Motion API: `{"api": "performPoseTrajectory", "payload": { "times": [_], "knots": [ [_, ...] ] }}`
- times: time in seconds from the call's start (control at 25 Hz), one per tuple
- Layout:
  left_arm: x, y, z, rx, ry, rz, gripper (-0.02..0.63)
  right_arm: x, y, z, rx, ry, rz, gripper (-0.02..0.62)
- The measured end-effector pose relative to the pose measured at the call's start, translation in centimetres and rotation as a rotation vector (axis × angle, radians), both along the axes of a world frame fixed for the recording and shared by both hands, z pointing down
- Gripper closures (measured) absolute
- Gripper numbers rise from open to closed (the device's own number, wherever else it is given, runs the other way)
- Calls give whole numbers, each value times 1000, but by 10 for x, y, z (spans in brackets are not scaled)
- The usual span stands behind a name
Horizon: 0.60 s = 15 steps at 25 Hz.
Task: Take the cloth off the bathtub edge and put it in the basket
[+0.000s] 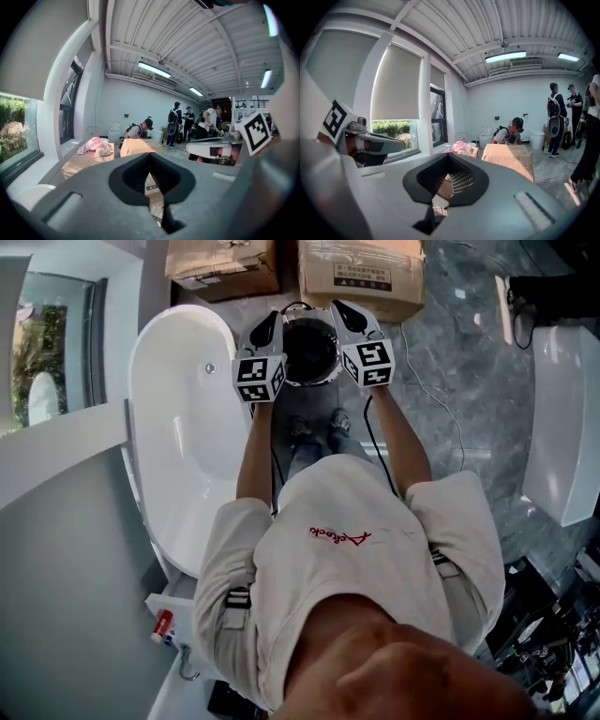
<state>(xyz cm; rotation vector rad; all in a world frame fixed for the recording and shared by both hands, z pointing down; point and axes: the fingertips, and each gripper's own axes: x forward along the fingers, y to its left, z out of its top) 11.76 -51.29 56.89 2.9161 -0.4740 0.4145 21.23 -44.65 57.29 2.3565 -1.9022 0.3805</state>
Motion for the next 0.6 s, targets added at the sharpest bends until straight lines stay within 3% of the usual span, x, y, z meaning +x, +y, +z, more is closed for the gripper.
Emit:
{"api": "performPoseTrajectory", "payload": {
  "times": [0.24, 0.6],
  "knots": [
    [-11, -8, -60, 49, 72, -14, 604, -2, 5, -57, 76, 54, 4, 589],
    [-29, -19, -100, 79, 121, -28, 604, -17, 2, -96, 114, 70, -23, 589]
  ]
}}
